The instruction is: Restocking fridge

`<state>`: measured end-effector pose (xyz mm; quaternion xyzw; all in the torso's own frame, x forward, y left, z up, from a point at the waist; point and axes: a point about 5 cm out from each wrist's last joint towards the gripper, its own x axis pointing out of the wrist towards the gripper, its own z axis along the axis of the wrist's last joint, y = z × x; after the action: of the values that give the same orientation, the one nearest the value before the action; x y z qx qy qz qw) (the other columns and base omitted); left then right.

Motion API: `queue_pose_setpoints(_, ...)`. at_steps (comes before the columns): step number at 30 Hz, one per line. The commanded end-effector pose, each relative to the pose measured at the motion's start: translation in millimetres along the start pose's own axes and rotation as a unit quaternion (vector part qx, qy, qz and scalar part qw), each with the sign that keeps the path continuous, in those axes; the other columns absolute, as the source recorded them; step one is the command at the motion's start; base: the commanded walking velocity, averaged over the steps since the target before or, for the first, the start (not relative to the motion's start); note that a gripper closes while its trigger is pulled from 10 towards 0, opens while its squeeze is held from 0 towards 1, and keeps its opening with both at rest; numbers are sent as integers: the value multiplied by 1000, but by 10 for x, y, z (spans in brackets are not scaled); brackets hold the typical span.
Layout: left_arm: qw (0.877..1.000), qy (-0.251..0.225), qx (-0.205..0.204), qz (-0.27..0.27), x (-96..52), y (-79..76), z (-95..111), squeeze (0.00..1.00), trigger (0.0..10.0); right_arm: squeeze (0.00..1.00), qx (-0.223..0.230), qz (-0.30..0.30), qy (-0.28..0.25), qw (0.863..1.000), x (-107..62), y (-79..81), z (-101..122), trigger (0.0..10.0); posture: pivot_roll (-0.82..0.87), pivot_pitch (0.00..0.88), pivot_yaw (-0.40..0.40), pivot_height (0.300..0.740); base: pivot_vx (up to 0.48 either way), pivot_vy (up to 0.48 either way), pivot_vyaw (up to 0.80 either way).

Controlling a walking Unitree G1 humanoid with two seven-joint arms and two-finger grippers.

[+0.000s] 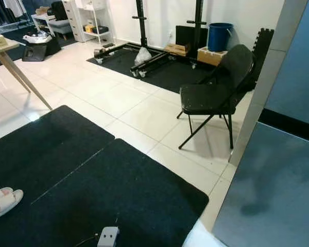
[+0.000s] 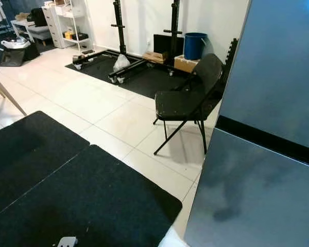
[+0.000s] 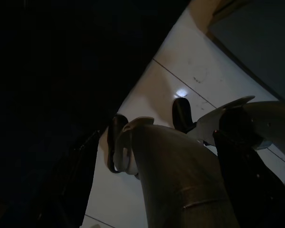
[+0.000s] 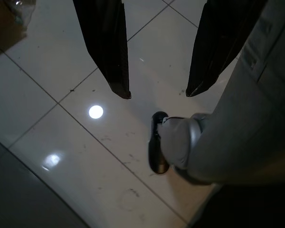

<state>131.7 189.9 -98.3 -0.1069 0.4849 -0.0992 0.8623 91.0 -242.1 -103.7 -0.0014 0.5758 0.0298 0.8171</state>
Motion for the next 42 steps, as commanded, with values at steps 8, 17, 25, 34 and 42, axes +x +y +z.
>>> queue_pose_setpoints(8, 1000, 5, 5, 1, 7, -15, -11, 0, 10000, 0, -6, 11, -10, 1000, 16, 24, 98, 10000, -2, 0, -18, 740, 0, 0, 768)
queue_pose_setpoints(17, 1000, 1, -7, 3, 7, -20, -23, 0, 10000, 0, -13, 16, -17, 1000, 25, 37, 155, 10000, -4, 0, -17, 740, 0, 0, 769)
queue_pose_setpoints(25, 1000, 8, -9, 1, 0, -33, -76, 0, 10000, 0, -17, 23, -13, 1000, 37, 94, 122, 10000, -2, 0, -12, 740, 0, 0, 769)
queue_pose_setpoints(34, 1000, 9, -7, 5, -16, 3, -74, 0, 10000, 0, -11, 11, -11, 1000, 34, 83, 90, 10000, -2, 0, -11, 740, 0, 0, 482)
queue_pose_setpoints(42, 1000, 11, -5, 2, -8, -16, -80, 0, 10000, 0, -15, 15, -13, 1000, 37, 95, 98, 10000, -8, 0, -8, 740, 0, 0, 0)
